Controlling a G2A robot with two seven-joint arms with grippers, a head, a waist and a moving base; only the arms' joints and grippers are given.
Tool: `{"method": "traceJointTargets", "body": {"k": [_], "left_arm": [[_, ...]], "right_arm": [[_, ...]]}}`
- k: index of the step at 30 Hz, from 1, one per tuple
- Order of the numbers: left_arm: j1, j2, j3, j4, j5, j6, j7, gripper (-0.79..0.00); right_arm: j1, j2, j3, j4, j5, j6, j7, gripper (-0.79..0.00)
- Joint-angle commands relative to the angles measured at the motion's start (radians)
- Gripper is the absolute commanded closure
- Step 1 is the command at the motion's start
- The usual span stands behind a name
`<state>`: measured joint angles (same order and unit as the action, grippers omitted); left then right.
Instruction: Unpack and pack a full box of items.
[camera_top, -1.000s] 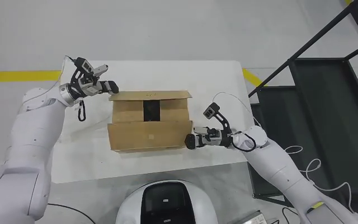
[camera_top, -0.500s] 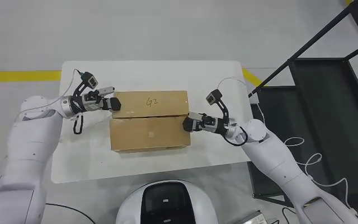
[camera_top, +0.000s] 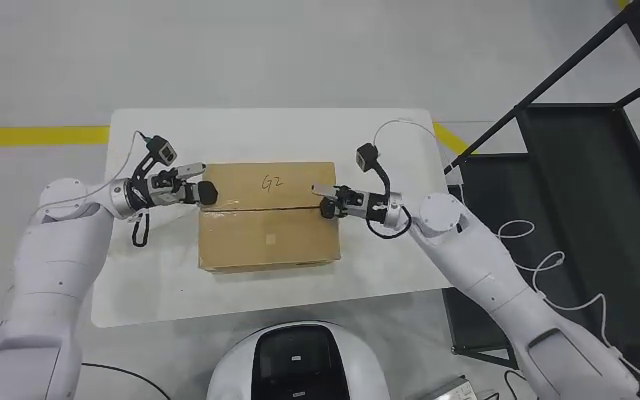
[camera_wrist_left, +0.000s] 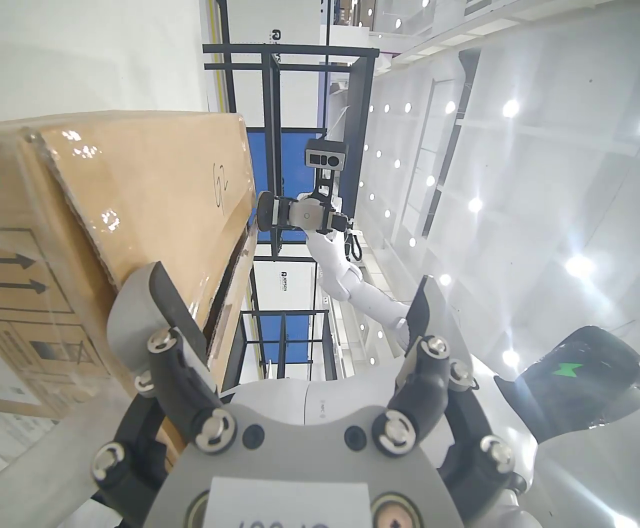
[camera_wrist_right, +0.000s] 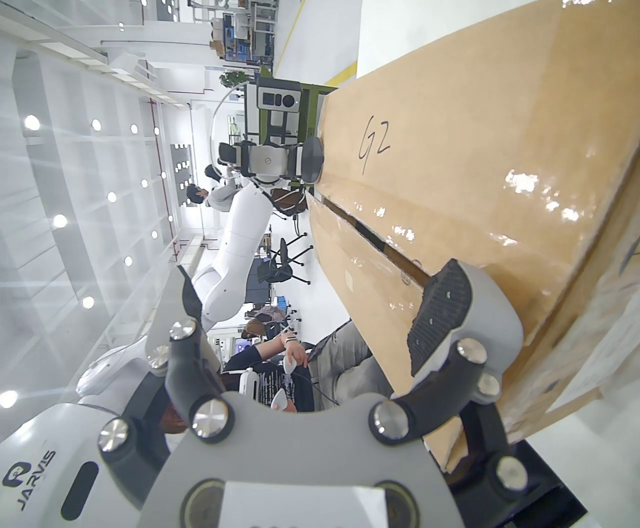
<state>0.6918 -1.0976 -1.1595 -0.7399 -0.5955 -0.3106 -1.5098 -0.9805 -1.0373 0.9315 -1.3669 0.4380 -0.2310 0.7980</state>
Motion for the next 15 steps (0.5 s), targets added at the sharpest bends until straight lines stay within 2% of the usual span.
{"method": "traceJointTargets", "body": {"k": [1,7,15], "left_arm": [[0.005,0.005,-0.008,-0.012,-0.008,0.007,-0.007,-0.785],[0.044,0.030,-0.067,-0.069,-0.048,0.025,-0.025,-0.785],[0.159,0.080,-0.157,-0.161,-0.051,0.063,-0.026,-0.785]], "right_arm": [[0.010,-0.004,-0.005,0.000,-0.008,0.015,-0.005,-0.785],[0.030,-0.016,-0.017,0.012,-0.035,0.043,-0.014,-0.785],[0.033,-0.023,-0.007,0.012,-0.051,0.043,-0.013,-0.785]]}}
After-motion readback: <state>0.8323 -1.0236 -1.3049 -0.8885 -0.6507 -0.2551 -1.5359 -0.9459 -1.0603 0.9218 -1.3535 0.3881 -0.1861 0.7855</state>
